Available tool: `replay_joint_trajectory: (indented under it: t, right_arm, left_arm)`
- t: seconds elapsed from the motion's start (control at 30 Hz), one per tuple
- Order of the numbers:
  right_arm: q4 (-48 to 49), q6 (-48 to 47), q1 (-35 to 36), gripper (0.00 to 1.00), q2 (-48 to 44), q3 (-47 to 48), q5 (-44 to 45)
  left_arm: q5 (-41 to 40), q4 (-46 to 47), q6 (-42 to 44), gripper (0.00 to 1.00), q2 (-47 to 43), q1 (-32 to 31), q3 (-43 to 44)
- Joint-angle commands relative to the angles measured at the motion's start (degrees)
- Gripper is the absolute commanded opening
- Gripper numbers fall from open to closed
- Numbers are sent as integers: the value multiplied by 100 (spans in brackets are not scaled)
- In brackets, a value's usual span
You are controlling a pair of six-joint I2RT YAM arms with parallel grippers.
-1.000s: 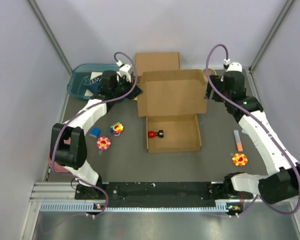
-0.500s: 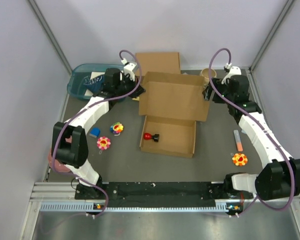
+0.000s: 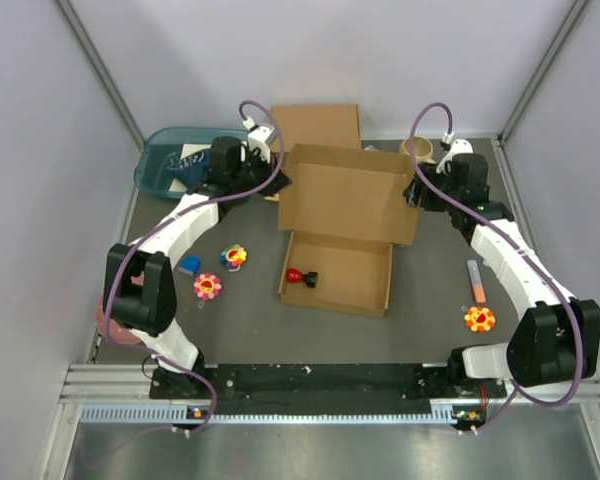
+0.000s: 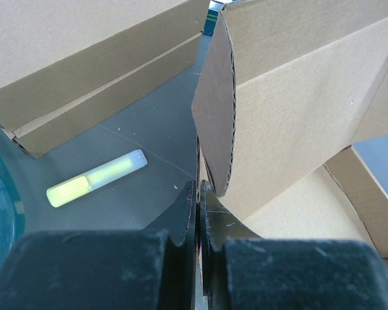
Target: Fold the paper box
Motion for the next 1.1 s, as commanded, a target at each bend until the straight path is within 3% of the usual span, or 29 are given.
replay_joint_trajectory:
  t: [0.0, 0.47, 0.83, 1.07]
  right_arm:
    - [340, 20, 84, 56, 105, 200, -33]
    - [393, 37, 497, 32, -26, 130, 257]
    - [297, 336, 831, 21, -598, -186, 713]
    - [200, 617, 1104, 9, -669, -380, 951]
  left_arm:
    - [-95, 128, 16, 0, -247, -28, -140]
    - [-464, 373, -194, 0, -625, -54, -421]
    - [-1527, 944, -353, 0, -1310, -572, -1334]
    - [-2336, 1454, -792, 0, -1592, -915, -1906]
